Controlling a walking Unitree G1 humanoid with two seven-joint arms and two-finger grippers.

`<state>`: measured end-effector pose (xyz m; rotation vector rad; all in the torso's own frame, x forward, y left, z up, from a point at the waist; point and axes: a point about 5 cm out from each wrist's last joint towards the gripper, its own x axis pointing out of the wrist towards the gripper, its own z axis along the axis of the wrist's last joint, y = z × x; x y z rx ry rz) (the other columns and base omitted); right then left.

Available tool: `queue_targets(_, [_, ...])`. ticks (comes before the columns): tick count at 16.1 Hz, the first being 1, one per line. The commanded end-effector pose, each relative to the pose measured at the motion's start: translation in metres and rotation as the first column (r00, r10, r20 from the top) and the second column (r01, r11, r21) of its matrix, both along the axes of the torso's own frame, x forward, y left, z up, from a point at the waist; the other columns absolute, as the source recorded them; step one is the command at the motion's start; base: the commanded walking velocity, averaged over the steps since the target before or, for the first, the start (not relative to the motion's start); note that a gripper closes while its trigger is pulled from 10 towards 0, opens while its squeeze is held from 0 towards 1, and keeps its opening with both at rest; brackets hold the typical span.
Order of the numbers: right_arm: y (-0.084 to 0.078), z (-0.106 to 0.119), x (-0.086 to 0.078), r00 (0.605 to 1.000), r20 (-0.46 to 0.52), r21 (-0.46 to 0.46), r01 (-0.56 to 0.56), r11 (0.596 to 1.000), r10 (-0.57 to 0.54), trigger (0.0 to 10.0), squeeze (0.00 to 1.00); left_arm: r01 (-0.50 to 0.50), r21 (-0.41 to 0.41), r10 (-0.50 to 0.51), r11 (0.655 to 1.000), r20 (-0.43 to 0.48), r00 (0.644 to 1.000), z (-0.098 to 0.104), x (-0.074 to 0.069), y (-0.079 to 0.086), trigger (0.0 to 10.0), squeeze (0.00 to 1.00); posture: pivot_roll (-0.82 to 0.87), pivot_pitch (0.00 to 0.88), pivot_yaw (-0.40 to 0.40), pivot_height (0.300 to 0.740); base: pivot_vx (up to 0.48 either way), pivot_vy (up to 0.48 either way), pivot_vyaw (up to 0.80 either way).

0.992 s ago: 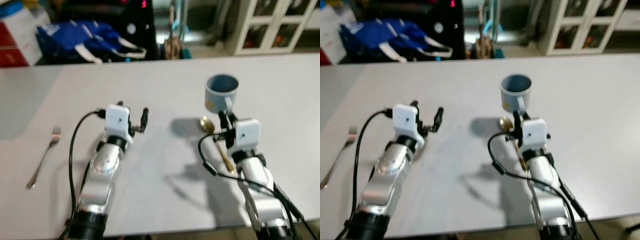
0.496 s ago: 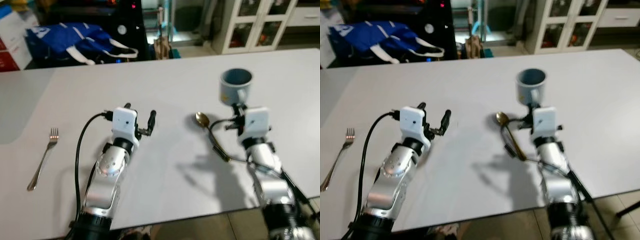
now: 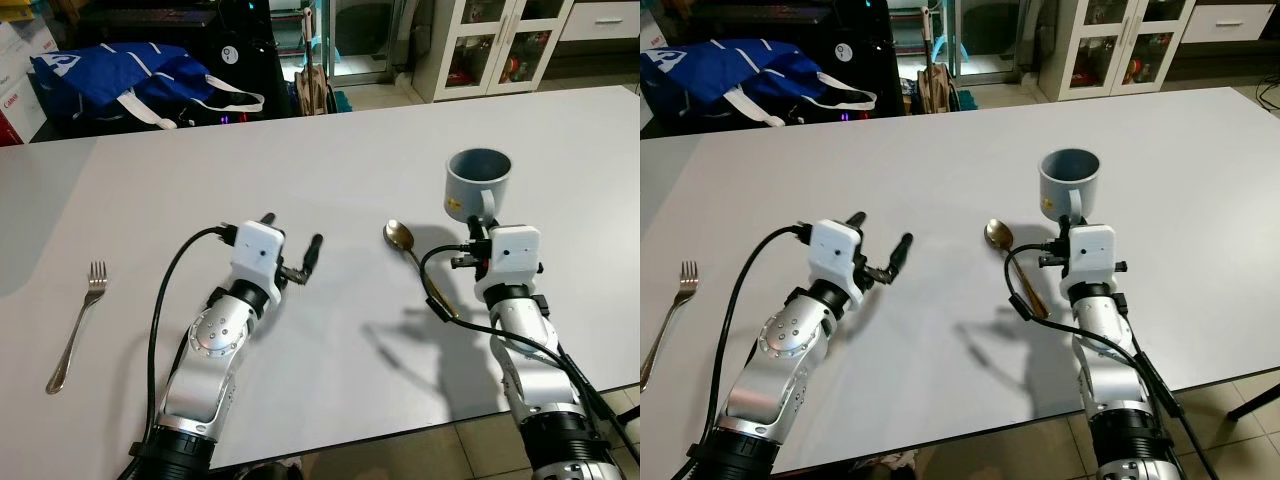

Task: Setting the table

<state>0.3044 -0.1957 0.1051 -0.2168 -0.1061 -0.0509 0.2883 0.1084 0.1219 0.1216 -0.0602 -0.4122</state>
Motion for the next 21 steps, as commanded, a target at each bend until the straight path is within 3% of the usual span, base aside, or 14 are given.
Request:
queue_targets(1, [-0.001,0.001,-0.002,1.0,0.018,-0.008,0.001,1.0,-0.001,0.0,0.0,0.037,0.023,-0.037,0.999,-0.003,0.999,-0.001,0.0,-0.004,10.0,0.0,-0.04,0.001,0.071,0.74,0.0,0.0,0.0])
queue_targets(5, [-0.008,0.002,-0.006,0.999,0.035,-0.012,0.029,1.0,-0.028,0.0,0.0,0.108,0.026,-0.108,0.994,-0.003,0.994,-0.001,-0.002,-0.009,10.0,0.0,-0.04,0.0,0.079,0.74,0.0,0.0,0.0])
queue_targets(9, [-0.015,0.004,-0.003,0.998,0.04,-0.011,0.047,0.999,-0.047,0.0,0.0,0.119,0.052,-0.119,0.992,0.007,0.993,0.0,-0.003,-0.006,10.0,0.0,-0.03,0.0,0.084,0.74,0.0,0.0,0.0])
queue_targets(18, [-0.01,0.007,0.003,0.999,0.043,-0.019,0.017,1.0,-0.016,0.0,0.0,0.09,0.034,-0.09,0.995,0.002,0.996,-0.004,-0.005,-0.007,10.0,0.0,-0.03,0.002,0.069,0.74,0.0,-0.454,0.0])
queue_targets(21, [-0.008,0.007,0.004,0.999,0.044,-0.02,0.004,1.0,-0.003,0.0,0.0,0.071,0.016,-0.071,0.997,-0.005,0.997,-0.005,-0.003,-0.003,10.0,0.0,-0.03,0.002,0.064,0.74,0.0,-0.12,0.0])
